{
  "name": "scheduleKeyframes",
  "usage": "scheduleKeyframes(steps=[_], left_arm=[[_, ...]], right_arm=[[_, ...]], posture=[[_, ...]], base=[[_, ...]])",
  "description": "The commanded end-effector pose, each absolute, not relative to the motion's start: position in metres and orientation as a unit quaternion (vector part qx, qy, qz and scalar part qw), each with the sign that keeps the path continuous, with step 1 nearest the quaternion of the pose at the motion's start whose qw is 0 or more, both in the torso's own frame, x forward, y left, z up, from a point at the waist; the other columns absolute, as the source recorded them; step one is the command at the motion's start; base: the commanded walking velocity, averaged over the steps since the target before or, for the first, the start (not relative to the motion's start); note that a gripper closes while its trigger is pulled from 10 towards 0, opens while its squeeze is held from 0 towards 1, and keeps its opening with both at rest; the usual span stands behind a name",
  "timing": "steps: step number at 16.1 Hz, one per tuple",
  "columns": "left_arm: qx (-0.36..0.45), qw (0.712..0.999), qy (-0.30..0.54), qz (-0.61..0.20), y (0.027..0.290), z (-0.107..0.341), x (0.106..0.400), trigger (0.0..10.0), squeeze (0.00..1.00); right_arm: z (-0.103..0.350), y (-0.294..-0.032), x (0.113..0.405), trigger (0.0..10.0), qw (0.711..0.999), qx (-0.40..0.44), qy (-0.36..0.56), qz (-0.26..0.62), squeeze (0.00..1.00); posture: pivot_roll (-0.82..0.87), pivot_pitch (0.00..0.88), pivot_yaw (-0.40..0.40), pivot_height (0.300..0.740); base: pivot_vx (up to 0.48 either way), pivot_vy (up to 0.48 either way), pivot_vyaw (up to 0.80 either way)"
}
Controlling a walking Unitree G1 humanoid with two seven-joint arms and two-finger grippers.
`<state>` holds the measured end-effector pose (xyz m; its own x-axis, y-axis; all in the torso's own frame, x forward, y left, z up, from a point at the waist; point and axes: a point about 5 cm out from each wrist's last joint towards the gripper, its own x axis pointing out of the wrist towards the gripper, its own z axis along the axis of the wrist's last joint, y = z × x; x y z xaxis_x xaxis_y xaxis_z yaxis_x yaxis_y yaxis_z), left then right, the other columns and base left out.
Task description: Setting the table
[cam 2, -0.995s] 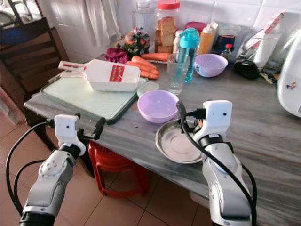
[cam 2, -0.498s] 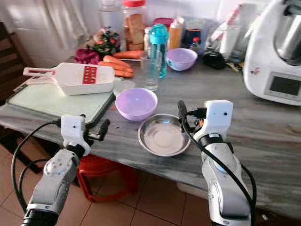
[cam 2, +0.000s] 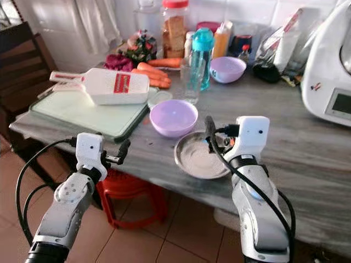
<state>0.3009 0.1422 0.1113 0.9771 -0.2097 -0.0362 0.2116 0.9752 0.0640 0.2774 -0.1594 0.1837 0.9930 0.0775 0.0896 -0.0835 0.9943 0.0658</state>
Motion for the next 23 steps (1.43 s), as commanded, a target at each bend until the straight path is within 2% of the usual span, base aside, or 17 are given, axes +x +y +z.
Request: scheduleKeyframes(steps=[1, 19, 23], left_arm=[[0.042, 0.994, 0.023, -0.102, 0.1437, 0.1095, 0.3010, 10.0, 0.00], [0.045, 0.993, 0.035, -0.101, 0.1428, 0.1053, 0.2990, 10.0, 0.00], [0.043, 0.990, 0.017, -0.134, 0.1367, 0.1053, 0.2951, 10.0, 0.00]], right_arm=[[0.1805, -0.1600, 0.2790, 10.0, 0.998, 0.046, -0.032, 0.035, 0.00], [0.1743, -0.1579, 0.2817, 10.0, 0.997, 0.069, -0.014, 0.039, 0.00], [0.1727, -0.1586, 0.2810, 10.0, 0.997, 0.068, -0.011, 0.038, 0.00]], posture=[[-0.03, 0.000, 0.045, 0.740], [-0.02, 0.000, 0.039, 0.740], [-0.02, 0.000, 0.042, 0.740]], base=[[-0.274, 0.000, 0.00], [-0.347, 0.000, 0.00], [-0.261, 0.000, 0.00]])
